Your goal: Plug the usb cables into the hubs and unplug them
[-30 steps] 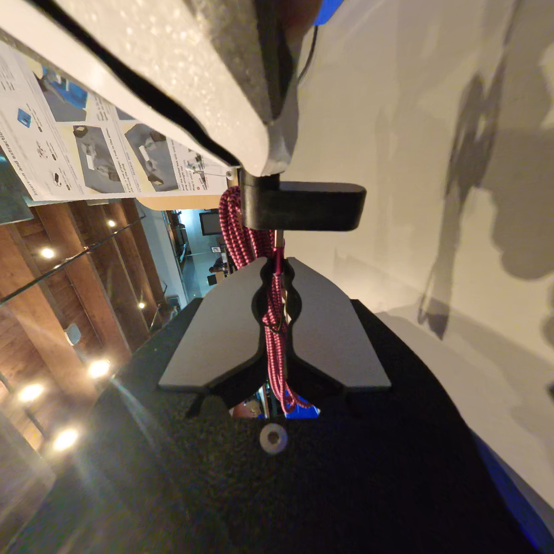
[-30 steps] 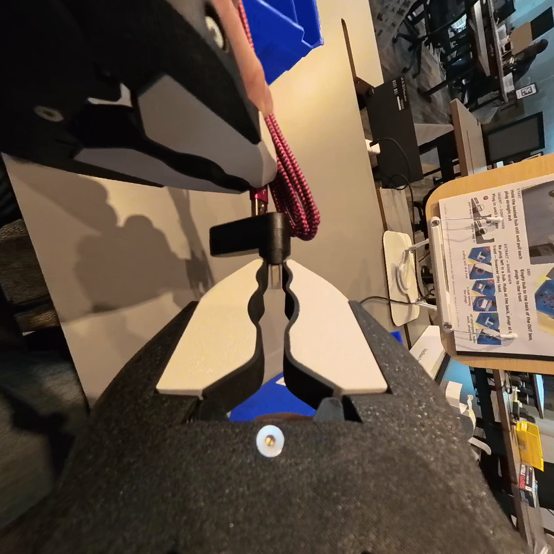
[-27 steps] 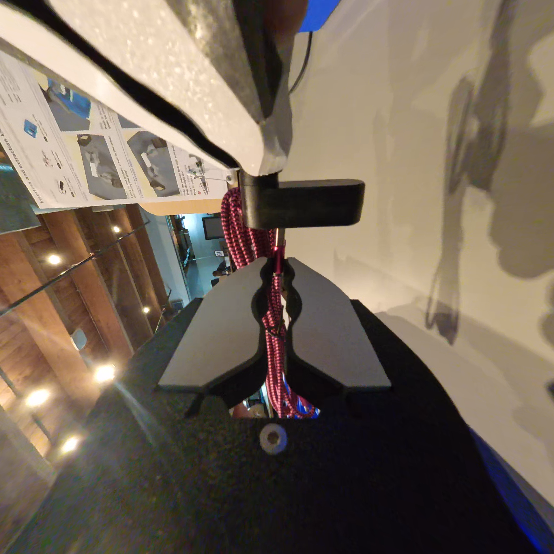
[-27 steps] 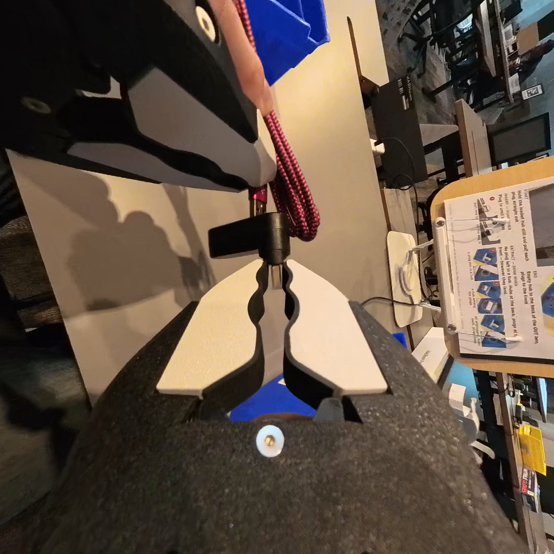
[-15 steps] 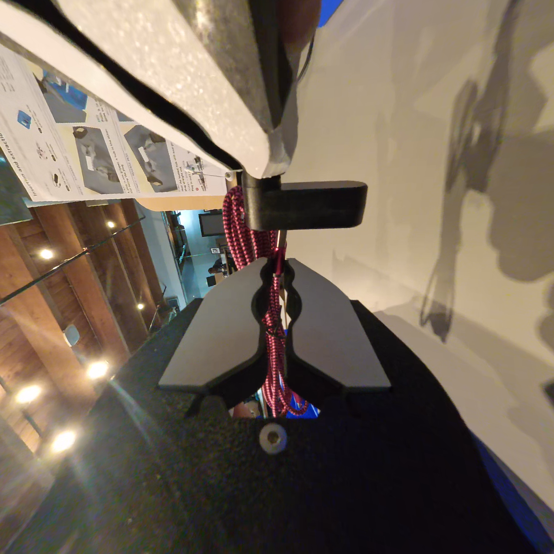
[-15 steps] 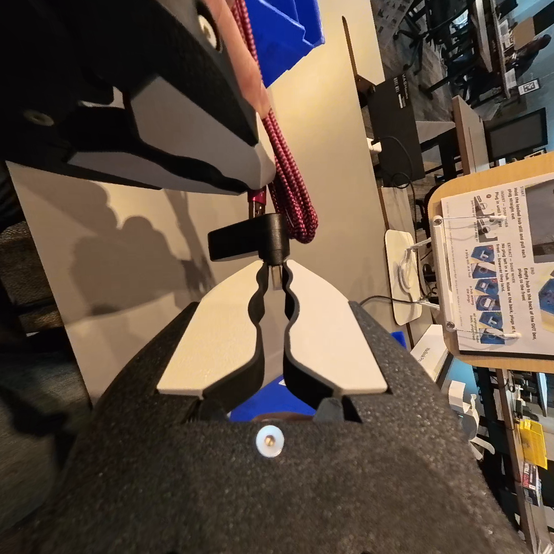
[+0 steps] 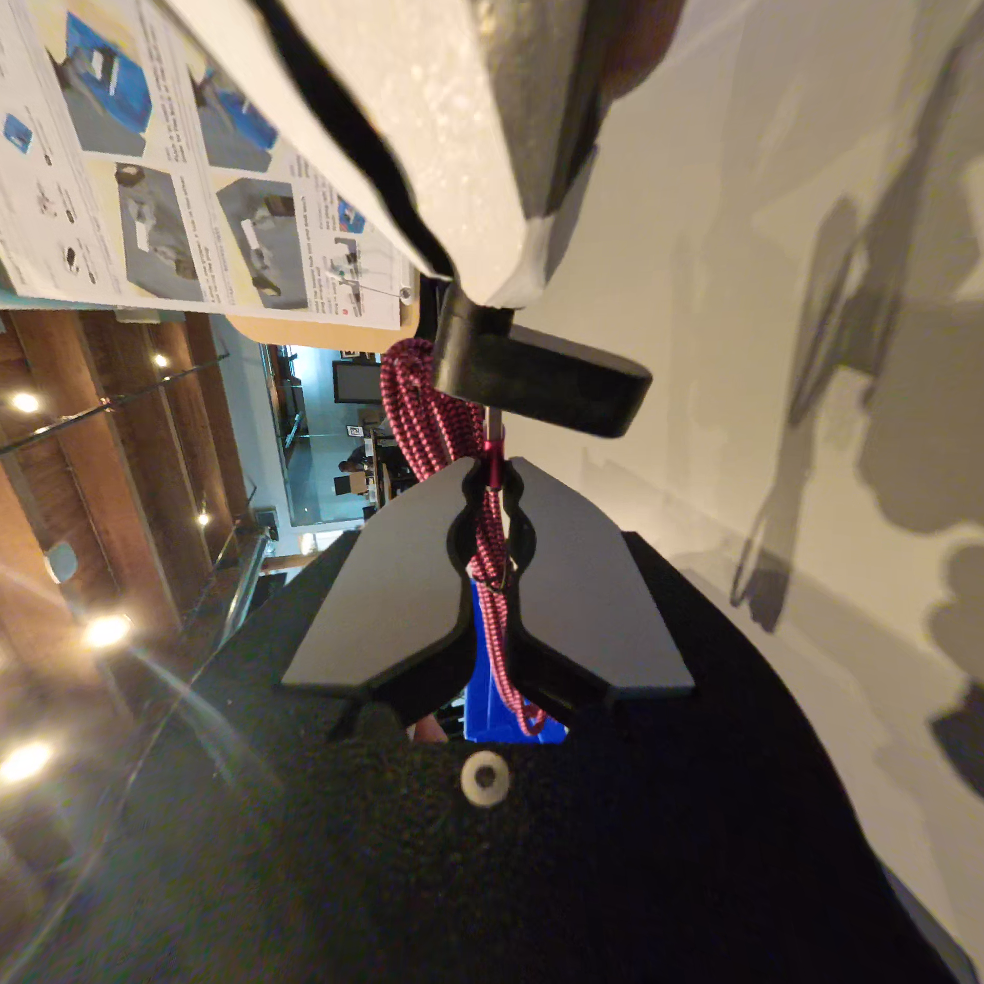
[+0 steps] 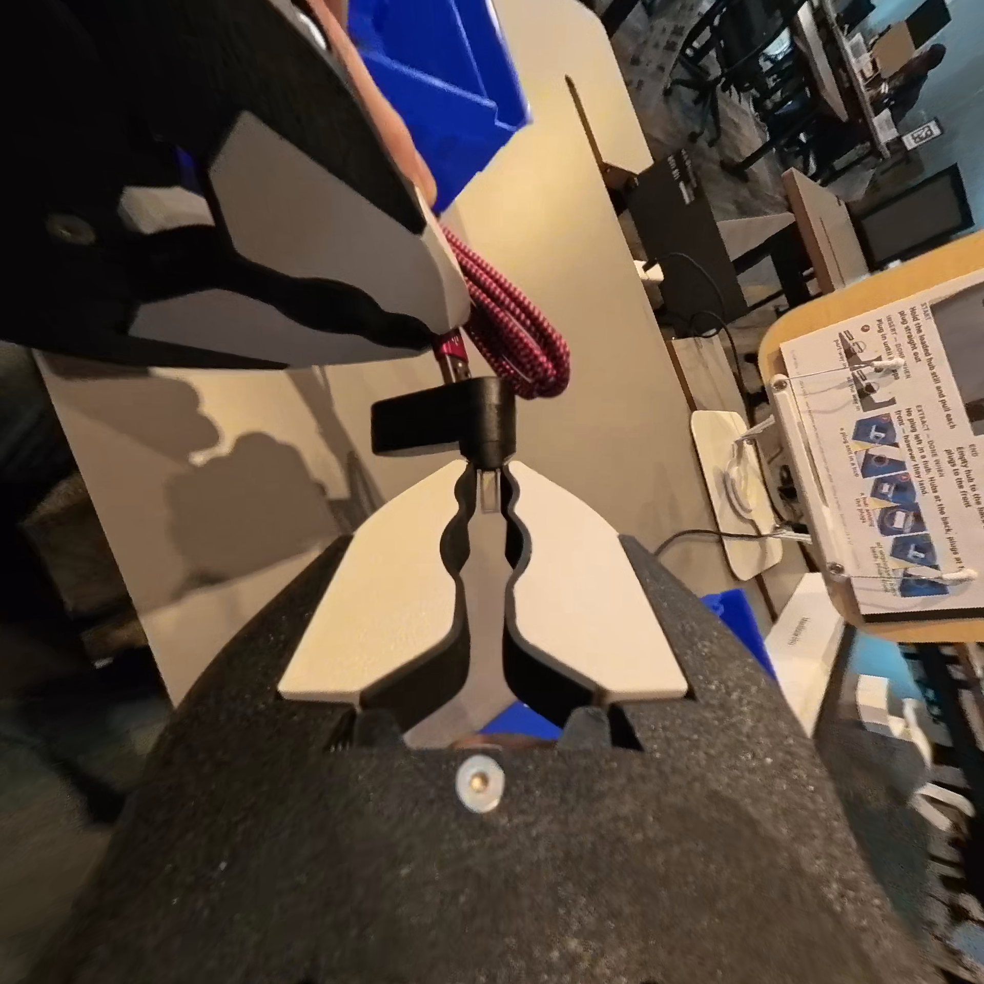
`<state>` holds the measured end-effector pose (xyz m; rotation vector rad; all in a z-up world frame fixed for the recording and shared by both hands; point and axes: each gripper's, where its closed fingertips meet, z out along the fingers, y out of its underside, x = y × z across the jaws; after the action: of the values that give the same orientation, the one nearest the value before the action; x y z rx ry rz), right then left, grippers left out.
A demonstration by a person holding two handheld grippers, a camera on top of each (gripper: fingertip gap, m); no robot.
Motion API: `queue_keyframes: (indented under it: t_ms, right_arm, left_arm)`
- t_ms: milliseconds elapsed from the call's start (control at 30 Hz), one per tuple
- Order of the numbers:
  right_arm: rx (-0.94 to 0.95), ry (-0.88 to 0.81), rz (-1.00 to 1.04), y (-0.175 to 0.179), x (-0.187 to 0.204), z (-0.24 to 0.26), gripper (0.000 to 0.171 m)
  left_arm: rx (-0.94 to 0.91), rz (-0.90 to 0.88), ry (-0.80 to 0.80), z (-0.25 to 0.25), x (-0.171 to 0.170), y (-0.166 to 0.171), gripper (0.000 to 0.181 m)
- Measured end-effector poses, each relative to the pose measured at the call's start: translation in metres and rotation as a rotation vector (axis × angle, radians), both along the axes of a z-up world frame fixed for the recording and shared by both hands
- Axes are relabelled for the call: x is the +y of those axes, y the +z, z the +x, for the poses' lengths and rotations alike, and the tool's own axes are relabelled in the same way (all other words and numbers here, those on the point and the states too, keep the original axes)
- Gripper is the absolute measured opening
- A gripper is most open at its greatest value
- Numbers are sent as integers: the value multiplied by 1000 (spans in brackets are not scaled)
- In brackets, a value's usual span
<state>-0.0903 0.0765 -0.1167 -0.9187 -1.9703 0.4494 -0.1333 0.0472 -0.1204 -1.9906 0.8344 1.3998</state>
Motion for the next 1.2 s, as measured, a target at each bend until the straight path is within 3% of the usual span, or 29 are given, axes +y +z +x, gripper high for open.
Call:
queue_keyframes:
  t_ms: [567,833,1200]
  right_arm:
    - [2,20,0,-4,-5,3,7]
    - [178,200,-60,18,-12,19,8]
    - [346,276,-52,40,-15,34,8]
  left_arm:
    - [92,-83,-29,2,-3,-1,5]
    - [70,20,-90,16,-9,21,6]
    - [82,75,-106,24,-20,34,6]
